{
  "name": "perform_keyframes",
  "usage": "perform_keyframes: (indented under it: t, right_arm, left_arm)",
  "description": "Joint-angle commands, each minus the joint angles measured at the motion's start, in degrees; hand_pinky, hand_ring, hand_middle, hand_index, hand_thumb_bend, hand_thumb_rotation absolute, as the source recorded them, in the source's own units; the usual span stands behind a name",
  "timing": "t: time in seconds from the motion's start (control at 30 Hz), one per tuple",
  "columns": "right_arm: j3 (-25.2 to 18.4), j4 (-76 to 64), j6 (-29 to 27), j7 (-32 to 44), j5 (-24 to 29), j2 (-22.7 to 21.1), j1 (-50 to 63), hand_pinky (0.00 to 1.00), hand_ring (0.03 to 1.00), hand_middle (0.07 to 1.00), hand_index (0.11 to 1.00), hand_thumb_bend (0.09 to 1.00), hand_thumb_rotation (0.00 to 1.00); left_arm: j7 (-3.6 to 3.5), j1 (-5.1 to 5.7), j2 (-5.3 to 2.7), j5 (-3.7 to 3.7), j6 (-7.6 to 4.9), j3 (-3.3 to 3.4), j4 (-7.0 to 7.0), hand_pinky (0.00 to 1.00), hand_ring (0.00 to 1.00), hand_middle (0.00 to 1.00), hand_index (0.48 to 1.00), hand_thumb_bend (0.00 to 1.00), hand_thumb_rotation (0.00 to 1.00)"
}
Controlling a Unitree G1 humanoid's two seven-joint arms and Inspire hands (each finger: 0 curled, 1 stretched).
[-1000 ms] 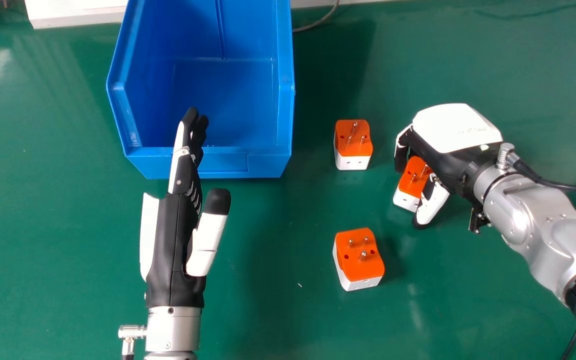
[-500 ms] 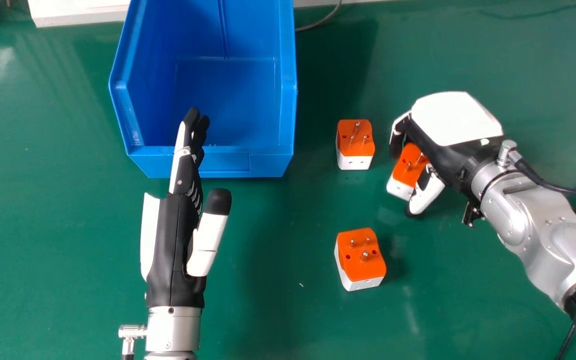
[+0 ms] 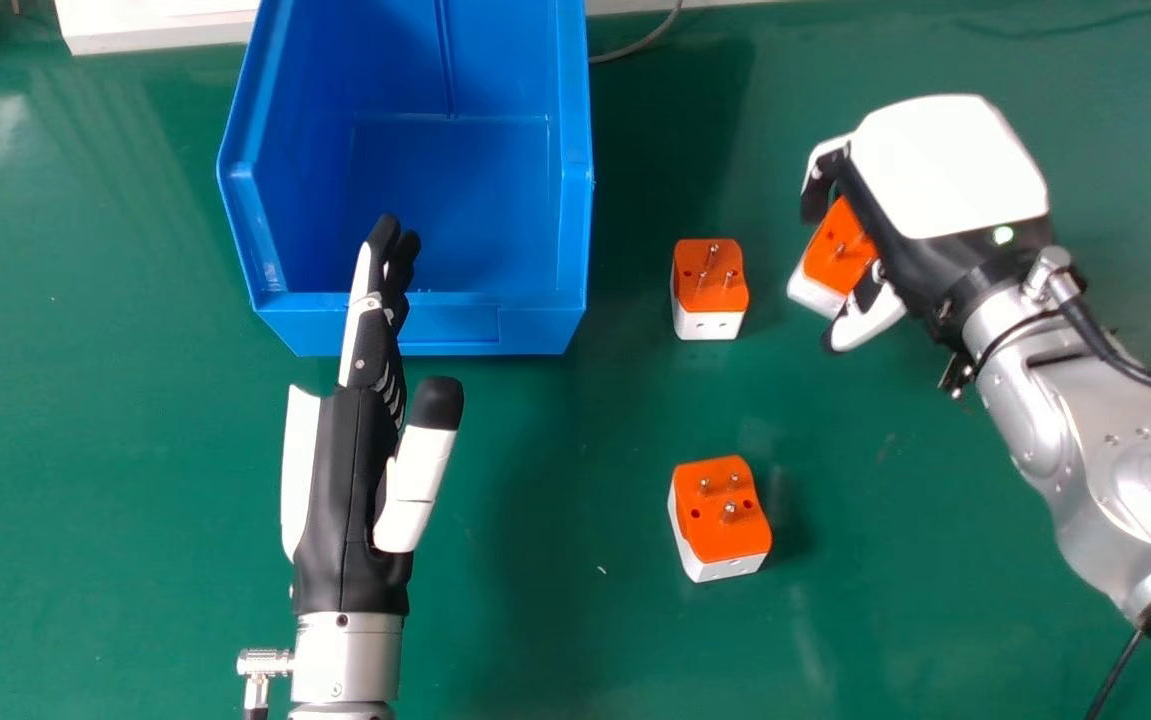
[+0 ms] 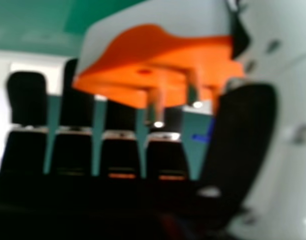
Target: Pick all objects and put in blue box
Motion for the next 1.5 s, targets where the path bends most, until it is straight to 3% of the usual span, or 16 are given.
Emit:
perform_keyframes:
  t: [0.0, 0.17, 0.33, 0.5, 0.7, 0.8, 0.93, 1.1, 1.2, 1.33, 1.47]
  right_arm:
    - [-2.19, -4.52, 1.27, 1.47, 0.49, -1.23, -0.20, 0.20, 0.303, 0.483, 0.498, 0.521, 0.00]
    - [-6.61, -9.71, -0.23, 4.71, 7.10, -0.82, 0.53, 0.19, 0.289, 0.465, 0.496, 0.524, 0.00]
    - [-10.56, -15.48, -1.73, 4.97, 11.40, -0.18, 1.49, 0.26, 0.326, 0.467, 0.499, 0.520, 0.00]
    - [-11.58, -20.01, -1.34, 6.25, 10.60, -0.41, 0.44, 0.28, 0.337, 0.455, 0.511, 0.515, 0.00]
    - [-12.47, -20.17, -6.20, 5.70, 12.27, -0.32, -2.77, 0.30, 0.349, 0.464, 0.513, 0.514, 0.00]
    - [-12.18, -18.26, -8.61, 4.77, 12.52, 0.22, -5.39, 0.30, 0.349, 0.464, 0.513, 0.514, 0.00]
    - [-11.18, -17.01, -9.30, 5.30, 10.63, 0.75, -8.68, 0.31, 0.355, 0.467, 0.522, 0.513, 0.00]
    - [-10.46, -16.59, -10.38, 5.75, 11.69, 3.58, -11.62, 0.31, 0.369, 0.479, 0.514, 0.514, 0.00]
    - [-9.30, -16.88, -10.61, 7.49, 11.48, 5.26, -13.81, 0.31, 0.369, 0.479, 0.514, 0.514, 0.00]
    - [-7.91, -16.10, -11.03, 8.14, 10.85, 7.54, -16.22, 0.31, 0.381, 0.488, 0.515, 0.510, 0.00]
    - [-6.34, -13.58, -12.25, 7.30, 9.89, 9.35, -19.55, 0.31, 0.394, 0.488, 0.520, 0.505, 0.00]
  left_arm:
    - [0.23, -0.41, -0.13, 0.49, -1.01, -0.31, -0.50, 1.00, 0.98, 0.97, 0.964, 0.92, 0.96]
    - [0.09, -0.44, -0.20, 0.26, -1.10, -0.44, -0.41, 1.00, 0.98, 0.97, 0.964, 0.91, 0.96]
    - [0.36, -0.57, -0.10, 0.62, -1.20, -0.34, -0.19, 1.00, 0.98, 0.97, 0.964, 0.91, 0.96]
    - [0.30, -0.71, -0.12, 0.46, -1.05, -0.40, -0.24, 1.00, 0.98, 0.97, 0.963, 0.91, 0.96]
    - [0.52, -1.07, -0.49, 0.58, -1.20, -0.48, 0.04, 1.00, 0.98, 0.97, 0.962, 0.91, 0.95]
    - [1.18, -1.26, -0.65, 1.10, -1.39, -0.29, 0.13, 1.00, 0.98, 0.97, 0.962, 0.91, 0.95]
    - [2.58, -1.18, -0.90, 2.38, -0.99, -0.12, -0.24, 1.00, 0.98, 0.97, 0.961, 0.91, 0.95]
    - [4.91, -1.16, -1.30, 3.98, -0.98, 0.05, -0.38, 1.00, 0.97, 0.97, 0.958, 0.91, 0.95]
    - [5.66, -1.16, -1.36, 3.96, -1.08, 0.07, -0.47, 1.00, 0.97, 0.97, 0.958, 0.91, 0.95]
    - [5.74, -0.96, -1.84, 2.68, -1.31, 0.13, -0.92, 1.00, 0.97, 0.96, 0.957, 0.91, 0.96]
    - [6.03, -0.38, -2.05, 2.48, -1.60, 0.34, -1.63, 1.00, 0.97, 0.96, 0.957, 0.91, 0.95]
